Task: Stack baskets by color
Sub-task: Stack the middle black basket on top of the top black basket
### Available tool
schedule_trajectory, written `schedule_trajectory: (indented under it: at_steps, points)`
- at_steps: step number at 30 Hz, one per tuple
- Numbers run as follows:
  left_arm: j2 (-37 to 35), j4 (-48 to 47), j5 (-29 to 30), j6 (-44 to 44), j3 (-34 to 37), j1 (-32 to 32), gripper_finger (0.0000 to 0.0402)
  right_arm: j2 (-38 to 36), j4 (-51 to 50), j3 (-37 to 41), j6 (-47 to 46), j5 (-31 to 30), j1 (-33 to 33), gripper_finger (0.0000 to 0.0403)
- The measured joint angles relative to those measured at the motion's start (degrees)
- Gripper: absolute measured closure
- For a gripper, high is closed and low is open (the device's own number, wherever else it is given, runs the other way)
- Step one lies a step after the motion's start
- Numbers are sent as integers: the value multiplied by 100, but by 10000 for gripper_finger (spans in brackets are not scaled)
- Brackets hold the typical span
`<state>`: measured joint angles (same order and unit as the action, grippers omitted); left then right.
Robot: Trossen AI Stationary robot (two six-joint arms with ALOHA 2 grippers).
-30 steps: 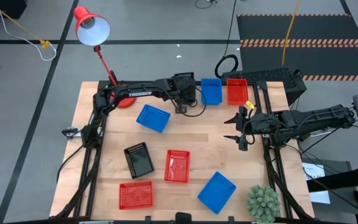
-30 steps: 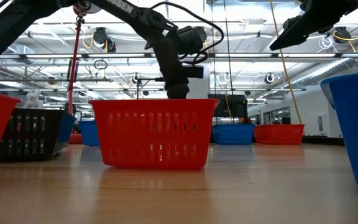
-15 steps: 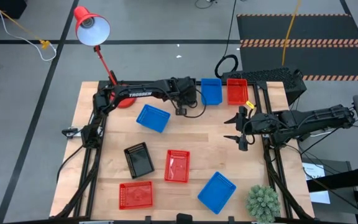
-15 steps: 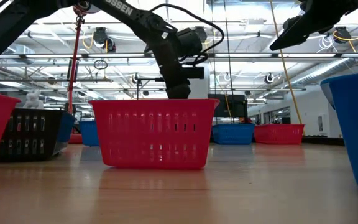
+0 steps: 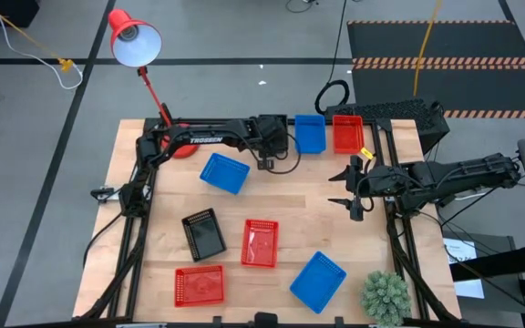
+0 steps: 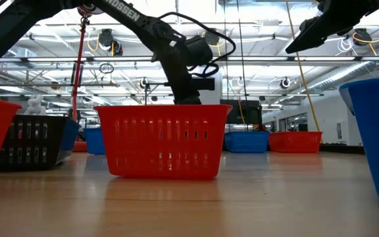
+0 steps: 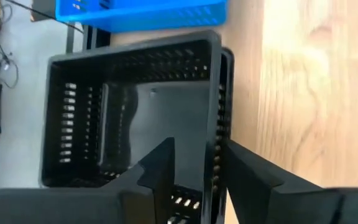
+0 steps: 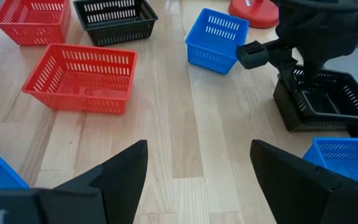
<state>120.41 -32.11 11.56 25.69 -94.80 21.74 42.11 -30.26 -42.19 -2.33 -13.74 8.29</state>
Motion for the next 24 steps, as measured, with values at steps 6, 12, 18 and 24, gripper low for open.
schedule_trajectory:
  at_steps: [6,12,18,24]
  points:
    - [-187,-37,-45,-38,-137,-126,266,0,2,0,10,1,0,127]
    - [-248,89,-477,-102,-136,2,320,0,1,0,53,1,-1,127]
    - [-230,305,-1133,-356,65,267,394,2,35,129,107,0,0,127]
    - [-226,967,-1177,-409,597,347,386,0,244,284,195,-5,-2,127]
